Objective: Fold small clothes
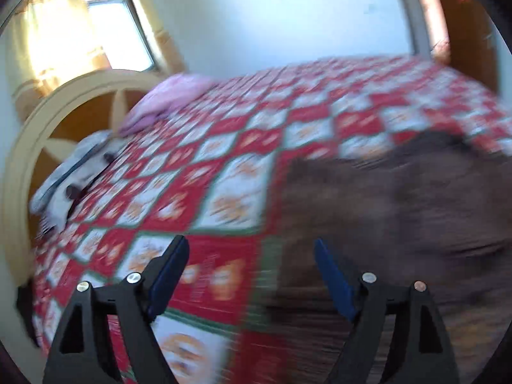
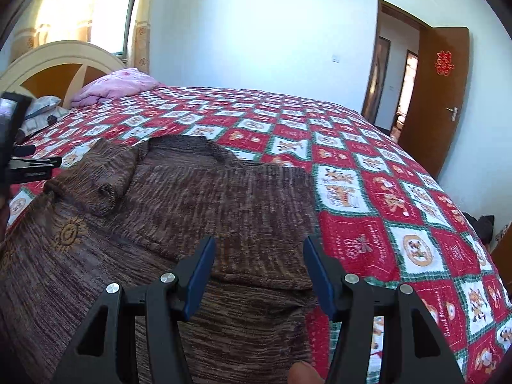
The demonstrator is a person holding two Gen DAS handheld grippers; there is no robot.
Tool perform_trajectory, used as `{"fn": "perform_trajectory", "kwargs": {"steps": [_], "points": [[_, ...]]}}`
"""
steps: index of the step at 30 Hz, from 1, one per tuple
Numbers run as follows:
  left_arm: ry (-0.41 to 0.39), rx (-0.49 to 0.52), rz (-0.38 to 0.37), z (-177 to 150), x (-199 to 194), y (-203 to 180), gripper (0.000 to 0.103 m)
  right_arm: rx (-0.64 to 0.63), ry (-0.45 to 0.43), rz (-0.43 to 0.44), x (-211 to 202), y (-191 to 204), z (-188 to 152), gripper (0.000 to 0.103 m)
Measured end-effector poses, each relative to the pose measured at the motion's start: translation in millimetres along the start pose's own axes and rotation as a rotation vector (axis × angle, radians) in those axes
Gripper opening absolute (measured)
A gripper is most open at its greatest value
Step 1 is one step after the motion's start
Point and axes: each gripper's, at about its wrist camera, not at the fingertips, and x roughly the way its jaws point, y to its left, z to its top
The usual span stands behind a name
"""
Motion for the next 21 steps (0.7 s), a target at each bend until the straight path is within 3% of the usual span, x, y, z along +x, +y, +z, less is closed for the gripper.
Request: {"fn": "perform_trajectory", "kwargs": {"steps": [3, 6, 10, 12, 16, 21], "points": [[0.087, 0.035, -0.049, -16.8, 24.0, 4.7, 0.083, 0.0, -0.005, 0.063, -2.6, 5.8, -1.2, 0.059], [0.061, 0.039, -0.095, -22.0, 15.6, 5.1, 0.085, 0.021, 0.011, 0.106, -6.7, 16.5, 5.1, 0.059], [0.058, 0.05, -0.115, -24.3, 13.8, -1.0, 0.085, -0.068, 0.083, 0.151, 0.9, 59.4, 30.7, 0.059], [0.053, 0.027, -0.139, -24.7, 15.2, 3.6, 0.085, -0.076, 0.103, 0.2, 8.9, 81.6, 50.3, 0.059], [0.062, -0.068, -0.187, -28.6, 25.6, 21.8, 0.098, -0.08, 0.131, 0.222, 36.8, 121.3, 77.7, 0.059], [0.094, -0.159, -0.28, -32.9, 34.6, 35.4, 0.1, -0.197, 0.215, 0.193, 81.1, 182.2, 81.4, 0.059]]}}
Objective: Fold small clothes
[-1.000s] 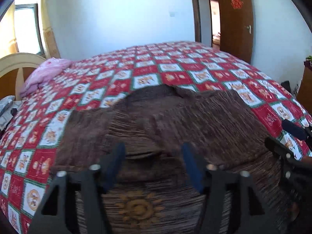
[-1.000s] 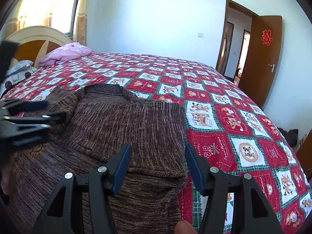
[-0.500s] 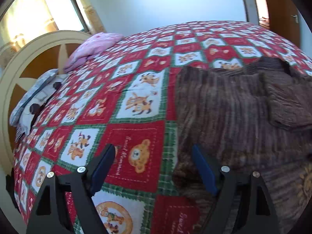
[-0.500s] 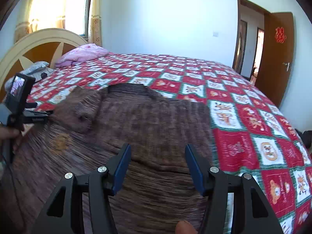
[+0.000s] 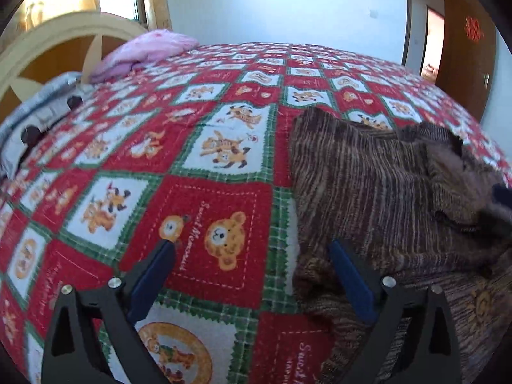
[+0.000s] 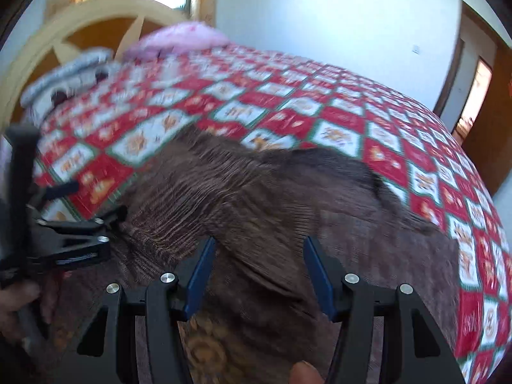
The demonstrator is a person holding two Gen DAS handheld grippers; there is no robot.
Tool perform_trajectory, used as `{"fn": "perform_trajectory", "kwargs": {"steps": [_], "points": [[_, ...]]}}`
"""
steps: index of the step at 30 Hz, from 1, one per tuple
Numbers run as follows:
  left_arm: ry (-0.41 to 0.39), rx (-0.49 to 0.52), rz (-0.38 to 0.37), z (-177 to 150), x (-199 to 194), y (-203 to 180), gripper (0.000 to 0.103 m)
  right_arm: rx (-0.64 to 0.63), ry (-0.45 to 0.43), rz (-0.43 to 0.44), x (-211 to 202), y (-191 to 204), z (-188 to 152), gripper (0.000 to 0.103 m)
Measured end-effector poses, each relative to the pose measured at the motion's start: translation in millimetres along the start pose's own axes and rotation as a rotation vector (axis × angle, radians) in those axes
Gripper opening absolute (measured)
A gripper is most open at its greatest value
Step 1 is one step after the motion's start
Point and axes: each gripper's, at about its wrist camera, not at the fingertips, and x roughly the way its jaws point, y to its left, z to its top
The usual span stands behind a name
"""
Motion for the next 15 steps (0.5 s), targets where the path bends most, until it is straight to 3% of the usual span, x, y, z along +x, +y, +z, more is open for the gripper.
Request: {"fn": "perform_trajectory", "kwargs": {"steps": [4, 10, 12, 15], "points": [[0.008, -0.026, -0.038, -0.4, 2.0, 3.9, 0.1, 0.043, 0.06, -0.086, 23.7, -17.1, 1.1, 0.058], [0.0, -0.03, -0.043, -1.4, 0.8, 4.5, 0.1, 0.354, 0.041, -0.27, 2.0, -125.2, -13.1, 0.058], [-0.002, -0.034, -0.047, -1.8, 0.2, 4.6, 0.101, 0.429, 0.042, -0.249, -8.6, -148.4, -23.4, 0.059], [-0.003, -0.033, -0.048, -1.7, 0.2, 4.7, 0.101, 0.432, 0.017, -0.164, -25.9, -140.8, -31.3, 0.058]]}}
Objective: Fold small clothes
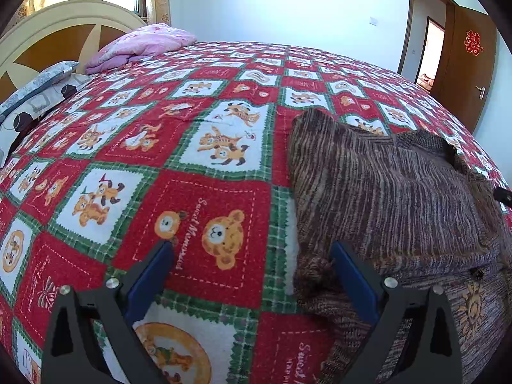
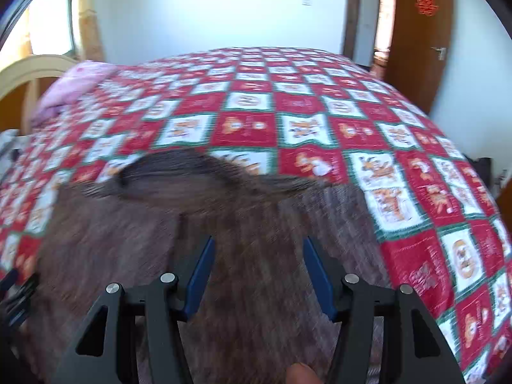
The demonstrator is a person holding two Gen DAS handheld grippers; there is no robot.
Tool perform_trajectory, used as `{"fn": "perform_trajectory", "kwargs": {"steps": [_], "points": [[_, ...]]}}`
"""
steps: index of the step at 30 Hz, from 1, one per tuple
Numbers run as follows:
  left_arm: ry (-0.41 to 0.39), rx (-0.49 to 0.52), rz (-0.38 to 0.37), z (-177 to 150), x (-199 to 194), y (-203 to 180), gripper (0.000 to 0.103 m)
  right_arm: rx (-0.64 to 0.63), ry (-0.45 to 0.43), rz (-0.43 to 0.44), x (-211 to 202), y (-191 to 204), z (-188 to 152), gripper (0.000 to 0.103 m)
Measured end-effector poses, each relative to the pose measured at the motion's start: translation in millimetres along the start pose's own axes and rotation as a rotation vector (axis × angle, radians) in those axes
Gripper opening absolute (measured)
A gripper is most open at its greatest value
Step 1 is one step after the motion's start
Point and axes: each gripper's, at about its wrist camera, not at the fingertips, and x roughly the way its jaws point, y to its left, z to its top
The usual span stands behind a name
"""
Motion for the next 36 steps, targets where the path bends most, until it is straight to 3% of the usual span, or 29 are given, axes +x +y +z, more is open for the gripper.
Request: {"fn": "perform_trajectory", "kwargs": {"steps": [4, 6, 8, 9, 11, 12, 21, 23, 24, 25, 27, 29, 30, 31, 33, 34, 36], "points": [[-0.006, -0.007, -0.006, -0.1, -0.9, 1.4, 0.101, 0.004, 0.042, 0.254, -19.1, 24.9, -27.8, 0.058], [-0.01, -0.011, -0.011, -0.3, -1.7, 2.8, 0.101, 0.0, 0.076, 0.296, -18.3, 35.4, -37.4, 0.056], [-0.013, -0.015, -0.015, -0.3, -2.4, 3.5, 0.101, -0.01, 0.106, 0.307, -14.3, 45.4, -47.8, 0.038], [-0.014, -0.014, -0.016, -0.4, -2.2, 3.7, 0.101, -0.022, 0.106, 0.292, -11.6, 49.2, -52.3, 0.023], [-0.015, -0.014, -0.016, -0.4, -2.2, 3.3, 0.101, -0.013, 0.089, 0.277, -6.8, 47.4, -52.3, 0.015], [-0.016, -0.015, -0.019, -0.5, -2.4, 3.6, 0.101, -0.001, 0.093, 0.287, -4.2, 45.9, -52.0, 0.001], [-0.034, -0.039, -0.06, -1.3, -4.7, 8.8, 0.103, -0.084, 0.059, 0.294, -28.4, 43.2, -62.7, 0.0], [-0.033, -0.038, -0.059, -1.1, -4.4, 8.9, 0.103, -0.079, 0.031, 0.277, -30.2, 40.7, -61.6, 0.005], [-0.034, -0.039, -0.06, -1.4, -4.7, 8.8, 0.103, -0.07, 0.029, 0.285, -28.8, 40.1, -60.0, 0.029], [-0.035, -0.04, -0.061, -1.2, -4.8, 9.1, 0.103, -0.058, 0.034, 0.304, -26.4, 39.6, -58.2, 0.062], [-0.034, -0.039, -0.06, -1.2, -4.6, 8.8, 0.103, -0.035, 0.023, 0.342, -22.8, 39.6, -54.8, 0.067], [-0.031, -0.035, -0.053, -1.4, -4.3, 8.1, 0.103, -0.053, 0.018, 0.311, -16.6, 45.8, -51.4, 0.065], [-0.029, -0.031, -0.048, -1.7, -4.0, 7.1, 0.103, -0.054, 0.023, 0.313, -12.4, 47.5, -49.8, 0.055], [-0.028, -0.027, -0.044, -1.9, -3.8, 6.5, 0.103, -0.053, 0.035, 0.317, -8.0, 48.7, -48.8, 0.034], [-0.022, -0.024, -0.043, -1.6, -3.2, 5.9, 0.103, -0.046, 0.079, 0.341, 2.4, 49.1, -49.2, 0.01], [-0.018, -0.028, -0.043, -1.2, -3.3, 6.4, 0.103, -0.043, 0.082, 0.351, 2.3, 48.6, -50.2, 0.004], [-0.024, -0.038, -0.035, 4.4, -10.9, 6.7, 0.103, -0.06, 0.069, 0.35, -7.0, 48.8, -53.4, 0.003]]}}
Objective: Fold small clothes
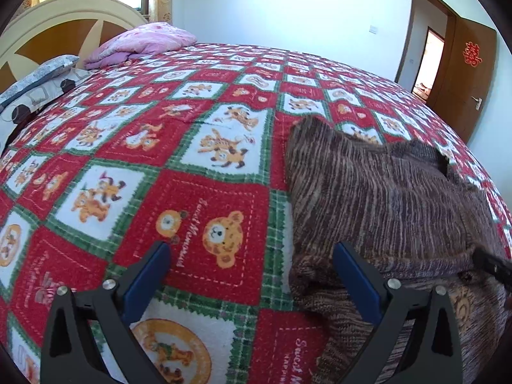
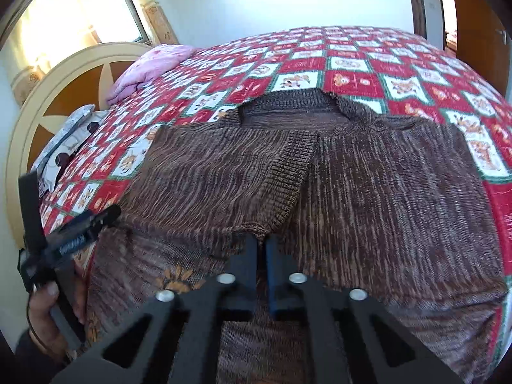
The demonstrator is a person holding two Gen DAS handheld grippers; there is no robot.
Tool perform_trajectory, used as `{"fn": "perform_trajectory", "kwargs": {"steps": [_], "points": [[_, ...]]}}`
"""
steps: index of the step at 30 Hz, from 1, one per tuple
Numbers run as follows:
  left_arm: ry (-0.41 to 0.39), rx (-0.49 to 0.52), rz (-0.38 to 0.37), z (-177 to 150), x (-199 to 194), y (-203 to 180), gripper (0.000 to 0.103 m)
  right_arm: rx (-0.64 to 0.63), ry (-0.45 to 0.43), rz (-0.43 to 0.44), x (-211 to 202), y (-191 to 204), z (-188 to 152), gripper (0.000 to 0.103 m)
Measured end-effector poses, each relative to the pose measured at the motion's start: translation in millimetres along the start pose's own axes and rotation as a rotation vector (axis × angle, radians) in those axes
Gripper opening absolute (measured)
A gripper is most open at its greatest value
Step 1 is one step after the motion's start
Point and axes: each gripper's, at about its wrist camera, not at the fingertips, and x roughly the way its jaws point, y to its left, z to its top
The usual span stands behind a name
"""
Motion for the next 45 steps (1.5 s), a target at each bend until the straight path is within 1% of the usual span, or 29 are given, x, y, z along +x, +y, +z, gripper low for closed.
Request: {"fn": "perform_trajectory", "kwargs": {"steps": [2, 3, 4, 5, 6, 7, 8, 9, 11, 12, 13, 14, 17, 18, 19, 20, 22, 23, 25, 26, 30, 33, 36, 41, 45], "points": [[-0.05, 0.003, -0.012, 5.1, -11.7, -3.2, 0.103, -0.04, -0.02, -0.008, -11.3, 6.2, -5.6, 0.003], [-0.081, 0.025, -0.016, 7.1, -16.4, -8.8, 0.103, -0.057, -0.026, -0.015, -14.3, 8.9, -7.9, 0.003], [-0.089, 0.07, 0.008, 9.3, -15.9, -18.0, 0.103, -0.07, -0.025, -0.018, -16.0, 11.4, -11.1, 0.003], [-0.083, 0.13, 0.042, 10.8, -11.2, -28.3, 0.103, -0.069, -0.022, -0.016, -16.5, 12.6, -13.8, 0.003], [-0.077, 0.168, 0.065, 10.7, -6.6, -34.2, 0.103, -0.07, -0.019, -0.022, -16.1, 12.8, -15.7, 0.003], [-0.049, 0.206, 0.083, 8.7, 1.9, -40.2, 0.103, -0.081, -0.011, -0.054, -13.0, 13.6, -17.8, 0.003], [0.01, 0.236, 0.085, 6.0, 13.4, -44.5, 0.103, -0.09, -0.008, -0.091, -10.1, 12.7, -18.7, 0.003], [0.05, 0.255, 0.099, 4.3, 21.1, -46.7, 0.103, -0.091, -0.014, -0.125, -9.1, 11.3, -19.2, 0.003], [0.038, 0.244, 0.093, 4.2, 18.9, -43.7, 0.103, -0.088, -0.051, -0.247, -11.8, 6.6, -16.1, 0.011], [0.041, 0.241, 0.094, 2.7, 18.6, -42.5, 0.103, -0.083, -0.07, -0.265, -14.7, 6.2, -13.9, 0.025], [0.038, 0.24, 0.094, 1.7, 18.5, -42.0, 0.103, -0.074, -0.094, -0.248, -19.5, 6.9, -11.0, 0.033], [0.03, 0.241, 0.099, 1.2, 17.6, -42.5, 0.103, -0.066, -0.123, -0.196, -25.1, 11.0, -6.8, 0.033], [0.013, 0.263, 0.125, -0.7, 16.7, -47.6, 0.103, -0.115, -0.154, -0.102, -26.9, 34.5, 4.8, 0.033], [0.007, 0.269, 0.133, -1.1, 16.1, -48.5, 0.103, -0.131, -0.141, -0.059, -21.4, 42.2, 8.9, 0.033], [0.002, 0.274, 0.139, -1.6, 15.4, -49.3, 0.103, -0.136, -0.094, -0.005, -9.0, 49.4, 12.5, 0.033], [-0.002, 0.278, 0.142, -2.1, 14.7, -49.2, 0.103, -0.136, -0.051, 0.008, 3.4, 52.1, 15.1, 0.033], [-0.005, 0.274, 0.138, -2.1, 14.6, -47.7, 0.103, -0.116, 0.036, -0.047, 29.6, 47.9, 15.9, 0.031], [-0.004, 0.271, 0.133, -2.4, 14.4, -46.9, 0.103, -0.1, 0.046, -0.059, 37.7, 40.9, 14.3, 0.031], [-0.003, 0.262, 0.123, -3.4, 13.3, -44.3, 0.103, -0.097, 0.024, -0.033, 33.4, 36.5, 10.3, 0.031], [-0.004, 0.257, 0.116, -4.1, 12.8, -43.1, 0.103, -0.104, 0.027, -0.035, 31.3, 36.0, 8.3, 0.031], [0.002, 0.244, 0.098, -4.4, 13.9, -41.2, 0.103, -0.163, 0.037, -0.073, 25.5, 39.2, -3.9, 0.032], [0.005, 0.242, 0.096, -5.1, 13.8, -41.0, 0.103, -0.159, 0.018, -0.075, 26.9, 35.5, -8.4, 0.032], [-0.004, 0.234, 0.09, -7.7, 11.4, -39.0, 0.103, -0.176, 0.002, -0.104, 25.8, 39.9, -12.2, 0.032], [0.038, 0.171, 0.027, -3.7, 17.8, -27.1, 0.103, -0.2, -0.004, -0.122, 25.2, 43.9, -14.7, 0.032], [0.028, 0.179, 0.042, -5.6, 16.2, -28.9, 0.103, -0.222, -0.013, -0.121, 24.6, 43.7, -16.9, 0.033]]}}
